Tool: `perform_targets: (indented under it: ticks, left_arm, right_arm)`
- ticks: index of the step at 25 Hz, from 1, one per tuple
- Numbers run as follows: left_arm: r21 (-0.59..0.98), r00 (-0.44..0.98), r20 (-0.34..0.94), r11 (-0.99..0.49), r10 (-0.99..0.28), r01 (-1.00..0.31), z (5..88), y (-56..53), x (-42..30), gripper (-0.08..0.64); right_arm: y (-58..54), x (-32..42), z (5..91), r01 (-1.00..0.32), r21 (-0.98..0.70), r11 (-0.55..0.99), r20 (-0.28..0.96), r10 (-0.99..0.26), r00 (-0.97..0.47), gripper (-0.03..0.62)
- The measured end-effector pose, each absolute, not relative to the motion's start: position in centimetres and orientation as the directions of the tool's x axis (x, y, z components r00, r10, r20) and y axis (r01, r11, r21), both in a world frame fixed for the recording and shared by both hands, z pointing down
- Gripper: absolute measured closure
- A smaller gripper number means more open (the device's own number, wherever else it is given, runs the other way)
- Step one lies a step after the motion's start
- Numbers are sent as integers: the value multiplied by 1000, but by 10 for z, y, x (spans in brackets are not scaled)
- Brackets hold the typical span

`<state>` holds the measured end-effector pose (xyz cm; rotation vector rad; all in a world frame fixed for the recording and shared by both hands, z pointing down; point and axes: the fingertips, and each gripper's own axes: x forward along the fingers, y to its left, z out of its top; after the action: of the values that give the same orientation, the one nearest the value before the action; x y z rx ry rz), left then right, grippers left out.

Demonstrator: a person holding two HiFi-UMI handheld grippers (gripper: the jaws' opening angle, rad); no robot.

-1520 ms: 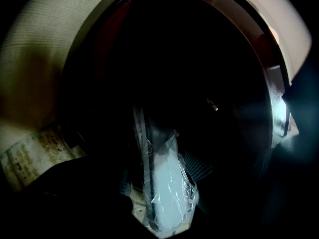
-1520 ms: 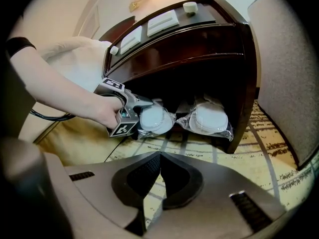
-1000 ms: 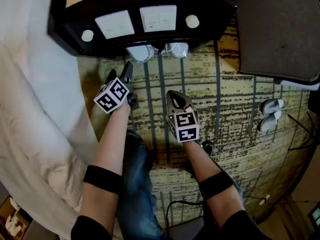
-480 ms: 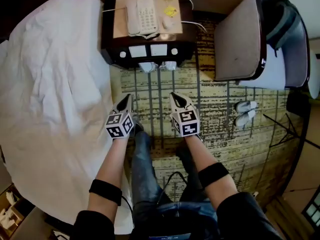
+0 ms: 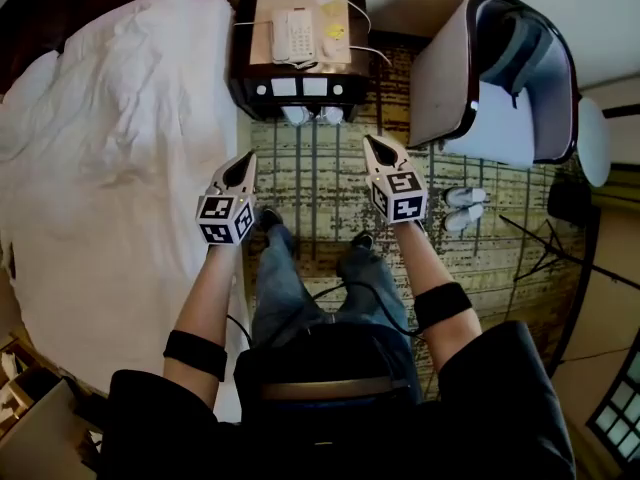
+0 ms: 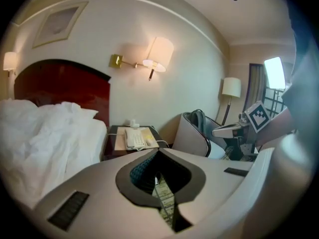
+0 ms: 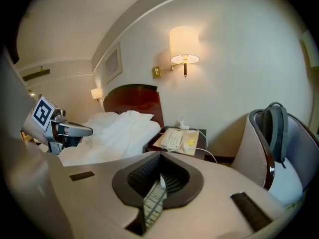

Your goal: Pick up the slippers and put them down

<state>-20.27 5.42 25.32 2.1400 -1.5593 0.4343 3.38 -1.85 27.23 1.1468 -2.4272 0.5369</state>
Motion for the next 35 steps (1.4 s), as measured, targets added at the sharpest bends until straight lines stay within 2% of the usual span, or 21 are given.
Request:
perform_targets:
  ticks: [6, 13, 35]
  left_arm:
    - [167, 301, 428, -253, -852, -953, 180, 77, -196, 554]
    - [144, 307, 377, -272, -874, -951, 136, 97, -191, 554]
    - [147, 317, 396, -281, -862, -948, 137, 136, -178, 555]
  right_arm:
    - [12, 66, 204, -788, -146, 598, 469, -659, -587, 589]
    - [40, 83, 174, -760, -98, 642, 455, -650, -608, 591]
    - [85, 119, 184, -823, -203, 530, 453, -694, -559, 591]
